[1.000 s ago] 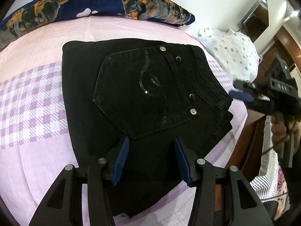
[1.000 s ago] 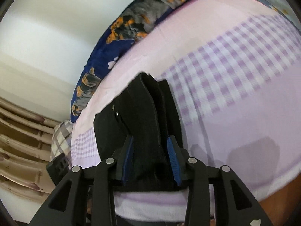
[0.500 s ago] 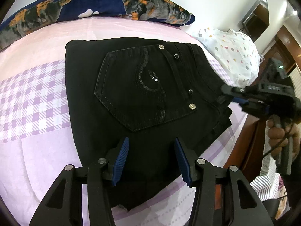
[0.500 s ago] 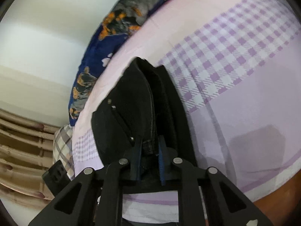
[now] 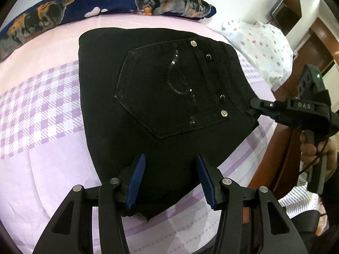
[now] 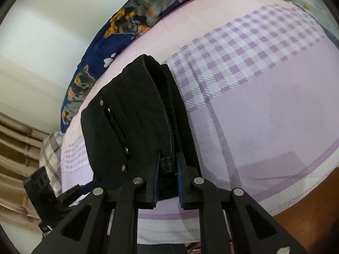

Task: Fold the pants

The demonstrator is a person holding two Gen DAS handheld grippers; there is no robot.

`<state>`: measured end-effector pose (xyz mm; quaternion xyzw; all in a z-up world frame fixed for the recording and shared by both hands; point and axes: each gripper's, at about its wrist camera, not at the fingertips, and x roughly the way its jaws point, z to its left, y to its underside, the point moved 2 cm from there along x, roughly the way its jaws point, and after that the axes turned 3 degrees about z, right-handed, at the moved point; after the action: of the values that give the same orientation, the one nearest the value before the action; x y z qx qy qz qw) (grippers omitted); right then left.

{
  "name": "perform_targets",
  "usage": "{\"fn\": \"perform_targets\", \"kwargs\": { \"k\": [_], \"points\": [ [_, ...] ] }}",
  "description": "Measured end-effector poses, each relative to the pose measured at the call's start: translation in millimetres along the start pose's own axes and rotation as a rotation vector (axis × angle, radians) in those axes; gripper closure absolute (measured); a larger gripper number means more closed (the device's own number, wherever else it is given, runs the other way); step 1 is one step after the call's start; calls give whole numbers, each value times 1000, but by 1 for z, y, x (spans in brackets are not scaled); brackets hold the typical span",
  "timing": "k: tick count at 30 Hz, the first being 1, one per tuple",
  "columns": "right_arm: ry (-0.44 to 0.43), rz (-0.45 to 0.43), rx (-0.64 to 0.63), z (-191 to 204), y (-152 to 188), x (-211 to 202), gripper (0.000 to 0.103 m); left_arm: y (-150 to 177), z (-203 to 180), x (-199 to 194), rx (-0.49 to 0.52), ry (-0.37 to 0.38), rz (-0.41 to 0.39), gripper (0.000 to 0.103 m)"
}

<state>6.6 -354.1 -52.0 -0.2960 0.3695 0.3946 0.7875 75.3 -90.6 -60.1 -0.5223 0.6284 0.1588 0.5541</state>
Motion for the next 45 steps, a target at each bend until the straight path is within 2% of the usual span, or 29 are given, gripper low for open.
{"fn": "perform_targets", "kwargs": {
  "k": [4, 10, 13, 15, 20, 26, 32, 34, 38, 45],
  "points": [
    [49, 1, -38, 7, -4, -7, 76, 1, -2, 1, 6, -15, 0, 51],
    [146, -150, -120, 31, -23, -38, 76, -1, -6, 2, 12, -45, 1, 51],
    [158, -181, -189, 52, -38, -40, 76, -2, -9, 3, 17, -60, 4, 51],
    [148, -180, -216, 63, -45, -34, 76, -3, -11, 4, 22, -71, 6, 51],
    [197, -159, -274, 79, -56, -7, 76, -2, -16, 6, 39, -103, 7, 49],
    [269, -59, -261, 59, -46, 30, 79, -2, -16, 9, 49, -120, 5, 47],
    [296, -49, -257, 43, -23, 25, 78, -1, -18, 9, 76, -168, -4, 44],
    [290, -43, -239, 36, -17, 21, 75, -1, -19, 8, 86, -185, -7, 43],
    [217, -56, -153, 19, -8, 16, 71, -1, -18, 8, 90, -198, -9, 42],
    [206, -64, -112, 14, -6, 17, 65, 3, -23, 6, 102, -234, -26, 40]
  ]
}}
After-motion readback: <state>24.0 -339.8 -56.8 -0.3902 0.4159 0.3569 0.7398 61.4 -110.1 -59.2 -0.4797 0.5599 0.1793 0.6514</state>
